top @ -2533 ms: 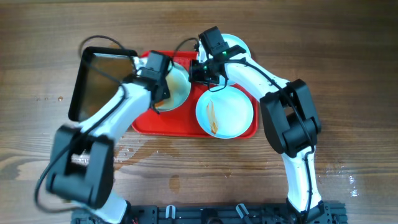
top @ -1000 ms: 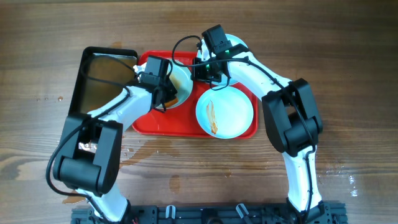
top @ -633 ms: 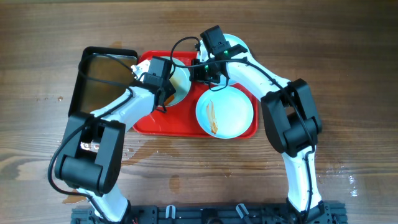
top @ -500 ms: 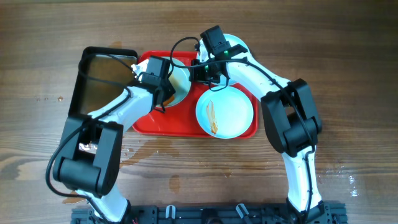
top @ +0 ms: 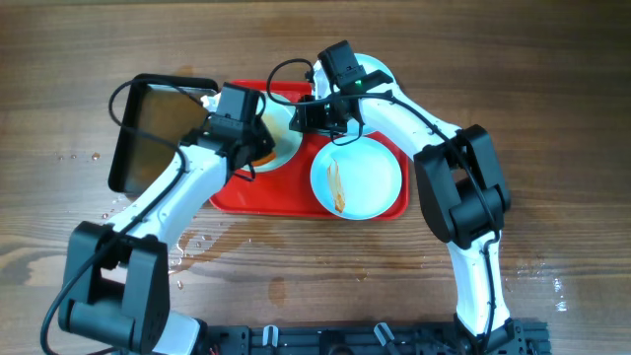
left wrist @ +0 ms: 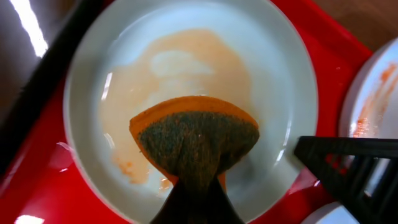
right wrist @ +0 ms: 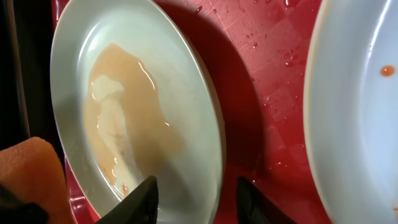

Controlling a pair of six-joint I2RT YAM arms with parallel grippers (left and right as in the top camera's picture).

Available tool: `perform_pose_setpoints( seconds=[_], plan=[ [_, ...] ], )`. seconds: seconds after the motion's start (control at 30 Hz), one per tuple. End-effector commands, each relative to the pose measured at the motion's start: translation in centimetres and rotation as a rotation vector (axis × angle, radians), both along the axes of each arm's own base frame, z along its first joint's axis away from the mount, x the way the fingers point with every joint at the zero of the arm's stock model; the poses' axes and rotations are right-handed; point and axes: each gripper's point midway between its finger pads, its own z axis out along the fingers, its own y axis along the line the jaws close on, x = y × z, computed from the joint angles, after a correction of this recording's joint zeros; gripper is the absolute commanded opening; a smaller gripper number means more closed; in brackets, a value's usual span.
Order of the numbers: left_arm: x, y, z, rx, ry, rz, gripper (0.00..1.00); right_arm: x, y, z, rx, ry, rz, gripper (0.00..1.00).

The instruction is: Clean dirty plates on tray and stack at the side

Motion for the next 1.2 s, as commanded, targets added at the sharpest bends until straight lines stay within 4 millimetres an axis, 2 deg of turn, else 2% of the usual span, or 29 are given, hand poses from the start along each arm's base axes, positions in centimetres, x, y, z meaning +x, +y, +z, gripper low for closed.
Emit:
perform_pose_setpoints(
  seconds=[0.0,0.07,0.23,0.37,0.5,0.67,0.77,0.9,1.0,1.07,1.17],
  plan=[
    [-0.1,2.2,1.2,0.001,-0.01,0.037,0.04,0.2,-0.3,-1.3,-0.033,0.014,-0.024,0.42],
    [-0.1,3.9,1.7,-0.003,-0.008,0.07,0.04,0.0,-0.4,-1.5,-0.037,0.018,-0.026,0.42],
    [0.4,6.4,3.2,-0.013,-0.049,0.005,0.04,0.2,-0.4,-1.7,-0.053,0.002,-0.031,0.42],
    [0.6,9.3,3.3,0.051,-0.06,-0.031,0.04,0.4,-0.1,-3.0,-0.122,-0.028,-0.056,0.4],
    [0.6,11.0,3.3,0.068,-0.061,-0.014,0.04,0.0,0.7,-4.2,-0.157,-0.032,-0.07,0.3],
    [0.6,12.5,3.3,0.069,-0.06,0.026,0.04,-0.5,1.0,-4.4,-0.173,-0.019,-0.084,0.04],
    [0.5,12.9,3.3,0.07,-0.059,0.035,0.04,-1.0,0.7,-4.1,-0.181,0.002,-0.082,0.04],
    [0.5,12.9,3.3,0.068,-0.059,0.038,0.04,0.4,0.1,0.4,-0.19,-0.088,-0.077,0.04],
    [0.5,12.9,3.3,0.069,-0.059,0.039,0.04,1.6,-1.9,4.3,-0.269,-0.208,-0.108,0.04],
    [0.5,13.2,3.3,0.072,-0.059,0.048,0.04,2.2,-3.8,7.2,-0.349,-0.295,-0.144,0.04],
    [0.4,14.2,3.3,0.069,-0.057,0.076,0.04,2.6,-6.1,10.9,-0.446,-0.41,-0.178,0.04]
  ],
)
